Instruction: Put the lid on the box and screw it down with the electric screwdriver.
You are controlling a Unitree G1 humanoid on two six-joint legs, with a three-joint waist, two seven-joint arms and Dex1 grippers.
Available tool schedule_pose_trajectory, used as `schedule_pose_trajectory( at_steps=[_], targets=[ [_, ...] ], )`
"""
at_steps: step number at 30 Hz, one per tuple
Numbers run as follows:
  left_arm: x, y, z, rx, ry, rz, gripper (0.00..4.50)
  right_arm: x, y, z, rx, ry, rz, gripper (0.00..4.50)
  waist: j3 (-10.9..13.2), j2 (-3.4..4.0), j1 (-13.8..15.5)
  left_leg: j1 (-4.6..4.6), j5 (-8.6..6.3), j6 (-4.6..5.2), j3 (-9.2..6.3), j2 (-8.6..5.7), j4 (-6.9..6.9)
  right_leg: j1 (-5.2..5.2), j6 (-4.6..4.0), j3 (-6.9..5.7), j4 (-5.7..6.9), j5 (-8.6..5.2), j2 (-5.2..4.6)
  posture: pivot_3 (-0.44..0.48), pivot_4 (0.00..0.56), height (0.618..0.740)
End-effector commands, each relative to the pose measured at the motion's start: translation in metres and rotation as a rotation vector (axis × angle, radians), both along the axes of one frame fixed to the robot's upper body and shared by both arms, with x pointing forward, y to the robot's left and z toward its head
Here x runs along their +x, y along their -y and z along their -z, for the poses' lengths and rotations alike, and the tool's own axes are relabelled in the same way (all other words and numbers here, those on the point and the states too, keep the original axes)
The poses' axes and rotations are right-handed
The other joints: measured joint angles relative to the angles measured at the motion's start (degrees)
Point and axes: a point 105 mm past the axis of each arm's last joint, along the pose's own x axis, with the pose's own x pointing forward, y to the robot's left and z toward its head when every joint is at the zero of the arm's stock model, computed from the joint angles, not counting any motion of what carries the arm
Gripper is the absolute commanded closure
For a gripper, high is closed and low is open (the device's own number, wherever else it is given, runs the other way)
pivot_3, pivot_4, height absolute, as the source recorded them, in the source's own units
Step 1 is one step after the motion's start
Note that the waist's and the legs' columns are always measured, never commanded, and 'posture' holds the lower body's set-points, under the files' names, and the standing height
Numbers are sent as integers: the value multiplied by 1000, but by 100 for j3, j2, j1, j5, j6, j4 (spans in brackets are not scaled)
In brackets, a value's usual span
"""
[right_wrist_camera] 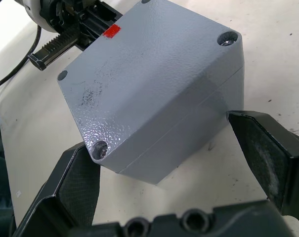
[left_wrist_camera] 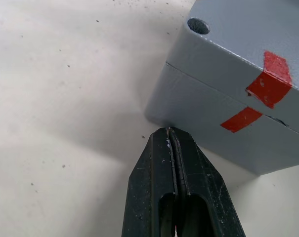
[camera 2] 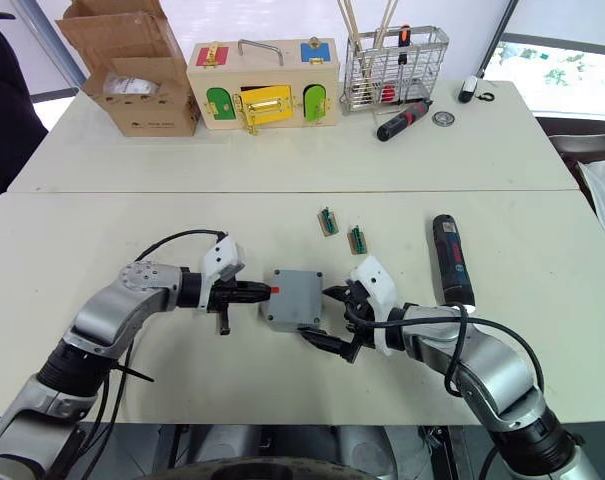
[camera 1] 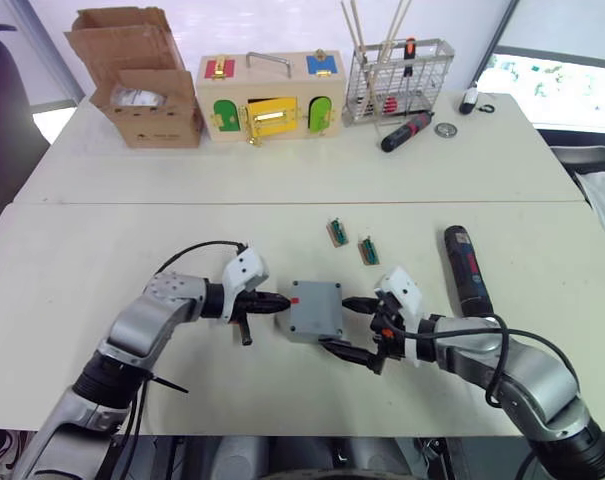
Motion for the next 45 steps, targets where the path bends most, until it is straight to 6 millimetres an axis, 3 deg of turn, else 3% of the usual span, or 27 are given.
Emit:
schedule_pose_trajectory(
  at_steps=[1,6,9,12,15,20,27,28,35,45],
  targets=[
    [2,6,-9,-23,40,24,4500,1,-3,-16,28,56,-25,29,0,0,3,0,0,0,0,0,0,0,0,0,0,0,0,0,150,740],
    [9,-15,-37,-22,113,-39,4500,-5,19,-58,129,29,-42,29,0,-1,-1,-2,0,0,0,0,0,0,0,0,0,0,-1,0,150,740],
    [0,-28,-59,-13,135,-15,4500,15,44,-97,190,134,56,29,1,-1,-23,-2,-1,1,0,2,-1,-2,0,1,1,0,1,0,150,740],
    [-5,-26,-82,-70,130,20,4500,35,57,-110,226,183,143,29,0,-1,1,1,-1,1,0,5,-3,-1,0,0,2,0,3,0,150,740],
    [-4,-16,-100,-96,170,38,4500,61,59,-91,131,244,225,29,-2,-5,18,-1,0,1,-1,2,0,2,0,-3,1,0,0,0,150,740],
    [-5,1,-113,-73,256,80,4500,88,48,-62,91,304,293,29,-2,-5,-31,-4,0,0,13,1,-2,-17,0,10,17,0,4,0,150,740],
    [-19,10,-108,-41,273,138,4500,106,48,-49,81,389,382,29,-2,-5,-36,-6,6,-10,21,2,-1,-35,1,21,45,-1,6,0,150,740],
    [-19,11,-107,-42,271,137,4500,108,48,-48,80,392,388,538,-2,-5,-31,-6,7,-12,21,2,-1,-35,0,21,47,-1,7,0,150,740],
    [-19,11,-103,-47,256,131,4500,113,50,-38,56,383,412,2622,-2,-5,-22,-6,11,-19,20,1,0,-35,0,21,50,-1,7,0,150,740],
    [-22,11,-98,-41,248,139,4500,118,53,-33,47,374,437,2622,-2,-5,-24,-6,11,-19,20,2,0,-36,0,21,53,-1,8,0,150,740]
  ],
)
